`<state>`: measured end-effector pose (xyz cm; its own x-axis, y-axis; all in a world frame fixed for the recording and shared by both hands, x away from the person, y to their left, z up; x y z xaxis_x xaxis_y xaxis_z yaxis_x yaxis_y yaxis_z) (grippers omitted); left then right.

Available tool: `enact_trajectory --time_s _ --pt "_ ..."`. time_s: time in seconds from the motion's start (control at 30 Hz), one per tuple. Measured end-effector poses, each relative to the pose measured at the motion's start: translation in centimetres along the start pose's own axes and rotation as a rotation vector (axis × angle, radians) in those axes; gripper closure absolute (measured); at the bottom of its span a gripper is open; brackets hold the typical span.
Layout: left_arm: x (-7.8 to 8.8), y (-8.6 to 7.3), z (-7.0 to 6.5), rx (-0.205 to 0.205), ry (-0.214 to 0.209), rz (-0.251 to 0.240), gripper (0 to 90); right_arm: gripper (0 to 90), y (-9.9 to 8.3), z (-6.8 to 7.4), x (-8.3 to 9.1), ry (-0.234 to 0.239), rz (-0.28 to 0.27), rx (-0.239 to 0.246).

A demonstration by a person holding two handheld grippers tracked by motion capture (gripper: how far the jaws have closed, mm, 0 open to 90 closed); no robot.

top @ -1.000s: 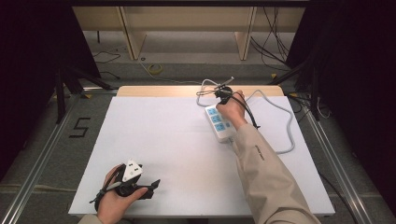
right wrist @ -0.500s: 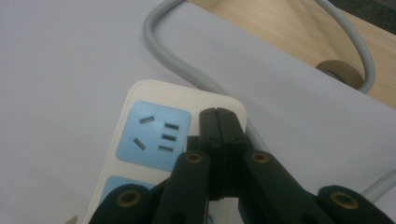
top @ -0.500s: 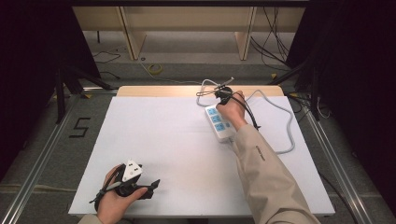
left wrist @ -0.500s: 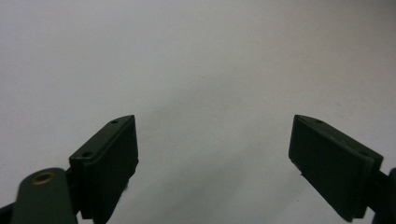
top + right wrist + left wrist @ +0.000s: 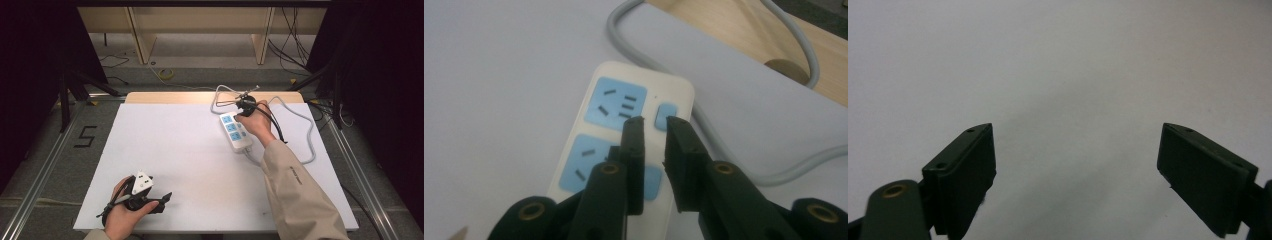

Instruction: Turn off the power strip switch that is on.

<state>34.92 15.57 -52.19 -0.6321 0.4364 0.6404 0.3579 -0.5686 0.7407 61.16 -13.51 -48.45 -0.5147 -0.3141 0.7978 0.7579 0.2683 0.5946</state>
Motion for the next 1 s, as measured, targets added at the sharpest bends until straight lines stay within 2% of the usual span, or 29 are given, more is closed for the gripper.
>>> enact_trajectory --time_s 0.07,0.1,0.13,0.2,0.23,0.33,0.43,0.47,0.5,0.53,0.67,0.7,0.8,0.83,0.87,0.93,0.97,1.0 --pt "0.0 0.0 0.0 0.000 0.003 0.001 15.3 71.8 -1.2 0.1 0.8 0.020 0.018 0.022" --pt "-0.1 0.0 0.1 -0.001 0.004 0.000 15.3 71.8 -1.2 0.1 0.8 0.020 0.018 0.022" --pt "-0.1 -0.1 0.1 0.000 0.004 0.002 15.3 69.4 -1.7 0.3 1.5 0.032 0.004 0.023" --pt "-0.1 -0.1 0.1 0.000 0.004 0.002 15.3 67.7 -2.0 0.3 1.9 0.034 -0.001 0.027" --pt "-0.1 -0.1 0.1 -0.002 0.004 0.005 15.3 64.4 -2.6 0.4 2.8 0.055 -0.015 0.027" --pt "-0.1 -0.1 0.1 -0.003 0.004 0.007 15.3 61.2 -3.3 0.6 3.4 0.066 -0.021 0.038" --pt "-0.1 -0.1 0.1 0.004 0.005 0.002 15.3 57.6 -4.4 0.7 4.3 0.087 -0.034 0.048" --pt "-0.1 -0.1 0.1 0.004 0.004 0.005 15.3 56.3 -5.3 0.6 4.9 0.096 -0.037 0.049" --pt "-0.1 -0.2 0.1 0.006 0.004 0.005 15.3 56.3 -5.3 0.6 4.9 0.096 -0.037 0.049" --pt "-0.1 -0.2 0.2 0.007 0.004 0.004 15.3 54.8 -6.4 0.7 5.8 0.118 -0.050 0.049" --pt "0.0 -0.3 0.2 0.010 0.007 0.006 15.3 53.2 -8.7 0.9 7.7 0.141 -0.073 0.060" --pt "0.0 -0.3 0.2 0.009 0.008 0.007 15.3 53.2 -8.7 0.9 7.7 0.141 -0.073 0.060" --pt "0.0 -0.3 0.2 0.008 0.009 0.008 15.3 51.0 -11.0 1.0 9.2 0.169 -0.086 0.084" --pt "0.0 -0.3 0.2 0.008 0.009 0.007 15.3 50.2 -12.6 0.9 10.1 0.171 -0.109 0.101" --pt "0.0 -0.3 0.2 0.008 0.009 0.008 15.3 50.2 -12.6 0.9 10.1 0.171 -0.109 0.101" --pt "0.0 -0.3 0.2 0.009 0.010 0.009 15.3 49.7 -14.4 0.9 11.0 0.183 -0.135 0.105" --pt "-0.1 -0.3 0.3 0.009 0.011 0.009 15.3 49.1 -16.1 1.0 11.8 0.192 -0.164 0.106" --pt "-0.1 -0.3 0.3 0.009 0.011 0.010 15.3 49.1 -16.1 1.0 11.8 0.192 -0.164 0.106"
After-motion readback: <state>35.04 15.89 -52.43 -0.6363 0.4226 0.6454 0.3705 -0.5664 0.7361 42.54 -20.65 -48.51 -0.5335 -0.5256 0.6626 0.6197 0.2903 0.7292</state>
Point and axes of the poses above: each handheld gripper's, and its own axes: x roughly backward along the jaws, y roughly out of its top, z roughly to its left, the point moved 7 cm from there along -x, roughly forward along the jaws, and after that the axes turned 13 degrees about -x, right-handed, at the moved point
